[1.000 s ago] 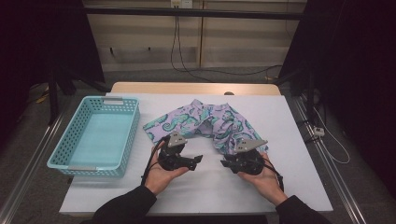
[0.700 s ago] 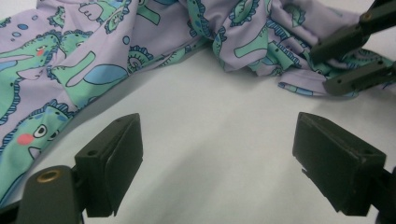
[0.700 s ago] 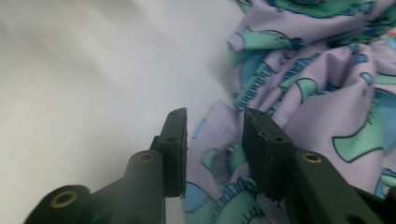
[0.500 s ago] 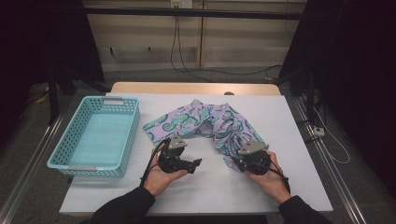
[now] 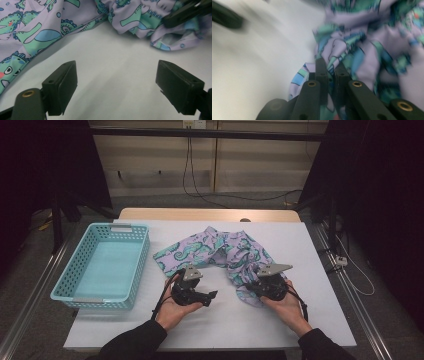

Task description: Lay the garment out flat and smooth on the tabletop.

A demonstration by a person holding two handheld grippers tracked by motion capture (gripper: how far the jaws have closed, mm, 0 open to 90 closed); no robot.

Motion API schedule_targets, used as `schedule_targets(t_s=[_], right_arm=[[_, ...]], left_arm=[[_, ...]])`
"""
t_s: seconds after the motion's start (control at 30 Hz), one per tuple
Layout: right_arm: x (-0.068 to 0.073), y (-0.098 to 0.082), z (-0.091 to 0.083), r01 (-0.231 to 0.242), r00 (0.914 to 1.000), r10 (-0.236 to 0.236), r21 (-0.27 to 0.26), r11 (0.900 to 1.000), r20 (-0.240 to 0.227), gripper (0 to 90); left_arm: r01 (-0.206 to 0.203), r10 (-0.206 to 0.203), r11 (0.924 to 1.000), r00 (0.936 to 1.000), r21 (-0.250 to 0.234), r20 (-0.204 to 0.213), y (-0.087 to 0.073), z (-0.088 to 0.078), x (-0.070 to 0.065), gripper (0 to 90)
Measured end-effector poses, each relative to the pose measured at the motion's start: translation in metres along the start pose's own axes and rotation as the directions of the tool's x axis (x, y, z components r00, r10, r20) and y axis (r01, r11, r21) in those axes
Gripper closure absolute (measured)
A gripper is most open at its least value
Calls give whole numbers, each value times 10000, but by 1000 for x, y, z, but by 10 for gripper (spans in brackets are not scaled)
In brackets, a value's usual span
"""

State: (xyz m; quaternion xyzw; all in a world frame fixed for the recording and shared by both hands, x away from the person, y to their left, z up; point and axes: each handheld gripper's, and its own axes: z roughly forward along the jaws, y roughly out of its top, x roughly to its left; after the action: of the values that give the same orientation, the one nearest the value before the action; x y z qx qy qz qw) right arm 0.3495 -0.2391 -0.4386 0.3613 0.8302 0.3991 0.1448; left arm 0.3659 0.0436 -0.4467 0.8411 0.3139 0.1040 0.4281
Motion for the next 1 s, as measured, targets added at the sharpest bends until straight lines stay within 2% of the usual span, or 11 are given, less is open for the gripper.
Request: schedule_targets(t_s=[0.1, 0.13, 0.3, 0.43, 0.57, 0.67, 0.73, 0.77, 0.83, 0.93, 1.0], right_arm=[[2, 14, -12, -405, 9974, 347, -911, 9950, -638, 853], [2, 18, -17, -470, 9969, 391, -1157, 9922, -689, 853], [-20, 34, -43, -716, 9974, 688, -2057, 9760, -209, 848], [-48, 29, -46, -568, 9939, 734, -1884, 9804, 825, 837], [-75, 14, -28, -760, 9843, 950, -1282, 9888, 1487, 836], [-89, 4, -14, -930, 9735, 1061, -731, 9930, 2026, 799], [-92, -1, -7, -769, 9611, 802, -229, 9968, 2643, 700], [-93, -3, -5, -832, 9556, 809, -39, 9965, 2833, 686], [-93, -4, -7, -815, 9562, 791, -33, 9967, 2819, 663], [-88, 2, -19, -751, 9534, 858, -481, 9960, 2892, 574], [-81, 7, -29, -593, 9567, 787, -769, 9953, 2802, 567]], left_arm=[[26, -26, 10000, 10000, 20, 23, 0, 1, -1, 191], [11, -11, 10000, 10000, 26, 31, 0, 1, -1, 194], [68, -68, 10000, 10000, -1, 41, 0, 1, -1, 194], [84, -84, 10000, 10000, 4, 27, 0, 2, 0, 194], [0, 0, 10000, 10000, 73, 14, 0, 4, -1, 194], [-5, 5, 10000, 10000, 72, 55, -1, 5, -2, 194], [6, -6, 10000, 10000, 76, 66, -1, 4, -1, 193], [9, -9, 9999, 10000, 106, 55, -1, 3, -1, 193], [-10, 10, 10000, 10000, 96, 24, -1, 2, 0, 193], [110, -110, 9999, 9999, 41, -35, -1, -1, 2, 189], [151, -151, 9999, 9998, -13, -100, -1, -3, 4, 188]])
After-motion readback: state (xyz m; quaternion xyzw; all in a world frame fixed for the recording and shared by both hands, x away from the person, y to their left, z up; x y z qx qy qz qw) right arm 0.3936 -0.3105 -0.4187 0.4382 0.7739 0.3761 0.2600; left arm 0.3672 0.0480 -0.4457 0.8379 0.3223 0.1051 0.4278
